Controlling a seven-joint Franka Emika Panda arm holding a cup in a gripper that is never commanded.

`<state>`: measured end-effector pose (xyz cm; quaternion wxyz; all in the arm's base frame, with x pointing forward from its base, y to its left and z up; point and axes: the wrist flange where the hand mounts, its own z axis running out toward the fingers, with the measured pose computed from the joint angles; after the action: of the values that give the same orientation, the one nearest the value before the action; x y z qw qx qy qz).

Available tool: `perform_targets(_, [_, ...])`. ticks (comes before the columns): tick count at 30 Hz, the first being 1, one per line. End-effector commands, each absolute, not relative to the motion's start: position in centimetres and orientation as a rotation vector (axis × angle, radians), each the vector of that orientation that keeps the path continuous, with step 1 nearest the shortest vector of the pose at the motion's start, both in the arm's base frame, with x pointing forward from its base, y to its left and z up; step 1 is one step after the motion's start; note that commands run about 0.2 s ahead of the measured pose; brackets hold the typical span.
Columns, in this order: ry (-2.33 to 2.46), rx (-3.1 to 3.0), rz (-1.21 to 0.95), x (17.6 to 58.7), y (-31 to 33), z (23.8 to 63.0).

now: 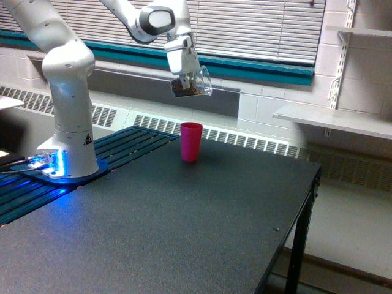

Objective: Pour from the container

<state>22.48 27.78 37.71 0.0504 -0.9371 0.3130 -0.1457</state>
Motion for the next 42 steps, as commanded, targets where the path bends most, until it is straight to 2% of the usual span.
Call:
perform_targets(1, [1.067,-2.796,-0.407,22.4,28.1,37.1])
perform_targets(42, [1.276,-2.599,-0.156,22.2,30.5,36.0])
